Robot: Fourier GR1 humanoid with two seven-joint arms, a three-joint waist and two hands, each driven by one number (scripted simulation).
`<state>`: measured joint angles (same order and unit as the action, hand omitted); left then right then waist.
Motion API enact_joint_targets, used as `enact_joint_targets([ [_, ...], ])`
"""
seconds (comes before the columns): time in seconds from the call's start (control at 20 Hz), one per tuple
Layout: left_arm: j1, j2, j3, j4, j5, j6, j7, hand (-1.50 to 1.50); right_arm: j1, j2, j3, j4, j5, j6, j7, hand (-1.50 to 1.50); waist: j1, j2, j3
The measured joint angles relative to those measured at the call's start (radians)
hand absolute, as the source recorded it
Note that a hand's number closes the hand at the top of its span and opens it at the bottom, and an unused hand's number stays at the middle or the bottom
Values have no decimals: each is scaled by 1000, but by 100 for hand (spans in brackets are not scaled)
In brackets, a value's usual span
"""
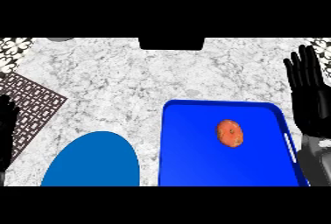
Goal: Pick the squash from the tray and place it in the tiered basket
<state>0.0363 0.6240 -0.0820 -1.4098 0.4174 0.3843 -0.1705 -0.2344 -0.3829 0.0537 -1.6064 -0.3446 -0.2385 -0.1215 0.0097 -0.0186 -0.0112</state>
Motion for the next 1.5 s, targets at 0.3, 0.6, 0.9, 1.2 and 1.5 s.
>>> enact_joint_targets([
  [0.3, -78, 17, -67, -29, -89, -1, 46, 0, -22, -10, 30, 94, -121, 229, 33, 150, -8, 20, 11],
  [0.6, -120, 16, -129, -29, -135, -19, 95, 0, 66, -72, -5, 224, 4, 75, 101, -150, -36, 25, 13],
  [0.9, -177, -42, -171, -4, -205, -18, 146, 0, 132, -197, -32, 166, 40, 152, 173, -150, -24, 19, 12],
  [1.2, -194, -56, -184, -1, -225, -21, 159, 0, 87, -412, 43, 78, 85, 361, 334, -150, -11, 17, 9],
  [1.5, -221, -79, -188, -3, -251, -19, 192, 0, -38, -484, 128, 4, 104, 500, 550, -150, -1, 18, 10],
])
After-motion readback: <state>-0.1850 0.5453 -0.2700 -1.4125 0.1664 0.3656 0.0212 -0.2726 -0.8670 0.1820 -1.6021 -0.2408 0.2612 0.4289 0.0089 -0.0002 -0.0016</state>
